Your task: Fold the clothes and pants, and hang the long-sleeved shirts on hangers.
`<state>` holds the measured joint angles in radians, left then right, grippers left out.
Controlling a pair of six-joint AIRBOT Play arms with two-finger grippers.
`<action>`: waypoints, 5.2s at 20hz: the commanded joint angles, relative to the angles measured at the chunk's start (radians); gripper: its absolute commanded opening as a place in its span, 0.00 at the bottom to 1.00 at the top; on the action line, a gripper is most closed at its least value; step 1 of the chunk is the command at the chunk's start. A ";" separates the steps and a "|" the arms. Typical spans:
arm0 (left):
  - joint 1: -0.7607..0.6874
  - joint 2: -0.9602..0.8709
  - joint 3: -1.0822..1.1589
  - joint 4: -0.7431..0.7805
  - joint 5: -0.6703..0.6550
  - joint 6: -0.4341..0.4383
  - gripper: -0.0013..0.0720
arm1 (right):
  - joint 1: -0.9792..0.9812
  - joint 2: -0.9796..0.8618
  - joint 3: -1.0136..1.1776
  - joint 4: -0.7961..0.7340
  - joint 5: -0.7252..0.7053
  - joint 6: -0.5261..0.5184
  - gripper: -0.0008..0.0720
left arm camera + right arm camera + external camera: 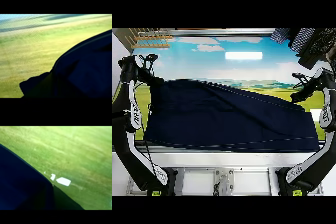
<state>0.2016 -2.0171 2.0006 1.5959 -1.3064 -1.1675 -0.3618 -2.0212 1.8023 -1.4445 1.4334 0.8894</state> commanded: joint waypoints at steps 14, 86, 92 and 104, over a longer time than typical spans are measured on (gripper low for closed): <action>-0.016 0.061 0.018 0.010 0.195 0.000 0.03 | 0.010 0.107 0.199 -0.027 -0.282 0.148 0.02; 0.133 0.926 -1.214 0.192 0.381 0.435 0.03 | 0.008 1.188 -1.169 -0.422 0.034 0.357 0.01; 0.170 0.926 -1.325 0.183 0.300 0.465 0.03 | 0.008 1.160 -1.170 -0.453 0.041 0.381 0.01; 0.170 0.983 -1.259 0.083 0.258 0.400 0.83 | 0.008 1.142 -1.109 -0.444 0.038 0.429 0.80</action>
<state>0.3706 -1.0679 0.6952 1.7367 -1.0382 -0.7437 -0.3534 -0.8951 0.6537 -1.8923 1.4742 1.3102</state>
